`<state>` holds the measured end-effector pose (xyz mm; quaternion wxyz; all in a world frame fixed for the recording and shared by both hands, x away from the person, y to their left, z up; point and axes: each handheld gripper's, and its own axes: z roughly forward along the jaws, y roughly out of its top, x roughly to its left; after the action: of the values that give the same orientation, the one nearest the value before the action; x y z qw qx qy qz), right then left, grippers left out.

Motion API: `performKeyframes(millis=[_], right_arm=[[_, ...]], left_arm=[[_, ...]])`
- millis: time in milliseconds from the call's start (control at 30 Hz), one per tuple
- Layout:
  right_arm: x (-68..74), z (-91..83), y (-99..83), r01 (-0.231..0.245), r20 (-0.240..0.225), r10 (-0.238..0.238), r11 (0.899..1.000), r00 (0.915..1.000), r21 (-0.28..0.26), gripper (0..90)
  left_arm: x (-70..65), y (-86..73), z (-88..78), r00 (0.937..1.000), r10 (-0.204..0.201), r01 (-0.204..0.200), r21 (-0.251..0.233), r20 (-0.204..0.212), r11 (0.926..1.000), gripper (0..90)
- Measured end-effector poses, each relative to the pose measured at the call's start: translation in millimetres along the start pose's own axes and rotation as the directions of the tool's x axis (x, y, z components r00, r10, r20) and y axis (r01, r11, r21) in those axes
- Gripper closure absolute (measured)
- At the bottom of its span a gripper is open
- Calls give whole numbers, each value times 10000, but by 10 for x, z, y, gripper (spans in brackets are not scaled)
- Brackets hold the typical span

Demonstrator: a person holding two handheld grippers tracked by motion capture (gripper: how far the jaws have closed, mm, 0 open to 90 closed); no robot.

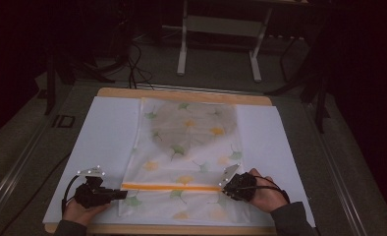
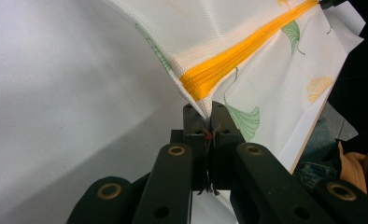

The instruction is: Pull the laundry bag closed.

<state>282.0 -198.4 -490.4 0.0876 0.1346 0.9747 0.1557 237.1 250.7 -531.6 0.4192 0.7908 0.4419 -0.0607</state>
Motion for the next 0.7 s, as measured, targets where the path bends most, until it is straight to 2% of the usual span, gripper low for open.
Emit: performKeyframes(millis=[700], right_arm=[[-107,-138,-415,-781,173,776,9964,9968,325,850]], left_arm=[[3,0,2,10000,13,-12,31,-13,10000,882]])
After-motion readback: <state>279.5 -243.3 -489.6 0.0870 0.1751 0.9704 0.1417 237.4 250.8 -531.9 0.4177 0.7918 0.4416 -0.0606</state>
